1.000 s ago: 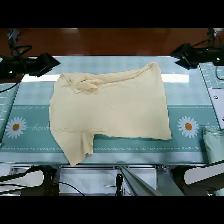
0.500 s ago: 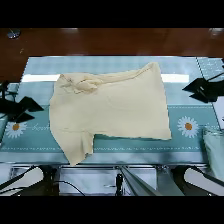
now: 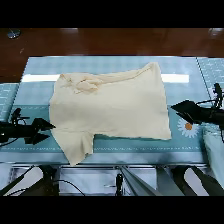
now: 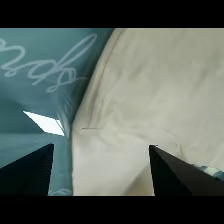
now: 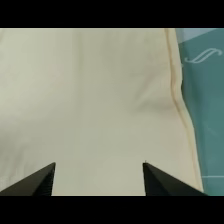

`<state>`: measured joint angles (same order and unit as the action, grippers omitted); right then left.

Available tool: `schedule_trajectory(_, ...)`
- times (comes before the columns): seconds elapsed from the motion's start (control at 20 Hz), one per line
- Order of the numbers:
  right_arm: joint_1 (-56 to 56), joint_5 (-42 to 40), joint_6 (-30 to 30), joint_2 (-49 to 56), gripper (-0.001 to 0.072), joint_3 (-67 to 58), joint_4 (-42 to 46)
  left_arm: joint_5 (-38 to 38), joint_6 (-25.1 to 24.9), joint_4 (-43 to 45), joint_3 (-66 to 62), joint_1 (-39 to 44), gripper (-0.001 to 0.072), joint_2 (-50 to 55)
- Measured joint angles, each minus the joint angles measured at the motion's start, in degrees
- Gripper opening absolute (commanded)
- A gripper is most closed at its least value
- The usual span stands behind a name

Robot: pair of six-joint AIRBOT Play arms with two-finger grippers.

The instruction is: Fold the shirts.

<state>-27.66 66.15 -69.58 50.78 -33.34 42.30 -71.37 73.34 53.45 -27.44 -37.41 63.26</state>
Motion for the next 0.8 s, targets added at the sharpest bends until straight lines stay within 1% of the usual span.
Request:
schedule_trajectory(0.2, 0.0, -0.55, 0.48, -0.72, 0.0631, 0.96, -1.88, 3.56, -1.38, -4.61, 2.64, 4.11, 0.0704, -0.22)
schedule_trajectory(0.25, -0.22, -0.74, 0.55, -0.79, 0.0631, 1.05, -2.01, 4.72, -1.55, -5.14, 2.93, 5.38, 0.067, -0.22)
schedule_trajectory(0.3, -0.72, -0.74, 0.57, -0.83, 0.0631, 1.07, -2.16, 6.14, -1.66, -5.53, 3.17, 6.54, 0.0398, -0.24)
schedule_trajectory(0.35, -1.81, -0.72, 0.57, -0.9, 0.0631, 1.11, -2.08, 8.33, -2.03, -5.33, 3.3, 7.37, 0.0039, -0.22)
schedule_trajectory(0.4, -3.23, -0.66, 0.52, -0.9, 0.0631, 1.11, -1.51, 9.99, -2.43, -4.81, 3.52, 7.98, 0.0023, -0.09)
schedule_trajectory(0.5, -6.73, 0.42, -0.72, -0.92, 0.0631, 1.14, 2.51, 10.56, -3.67, -4.94, 3.61, 8.72, 0.0023, -0.15)
schedule_trajectory(0.7, -9.55, 5.79, -8.74, -0.92, 0.063, 2.51, 18.82, 9.94, -5.11, -5.64, 3.65, 9.31, 0.0023, -0.17)
schedule_trajectory(0.8, -8.09, 7.78, -11.39, -0.83, 0.063, 3.87, 22.95, 9.92, -5.46, -5.77, 3.67, 9.42, 0.0023, -0.2)
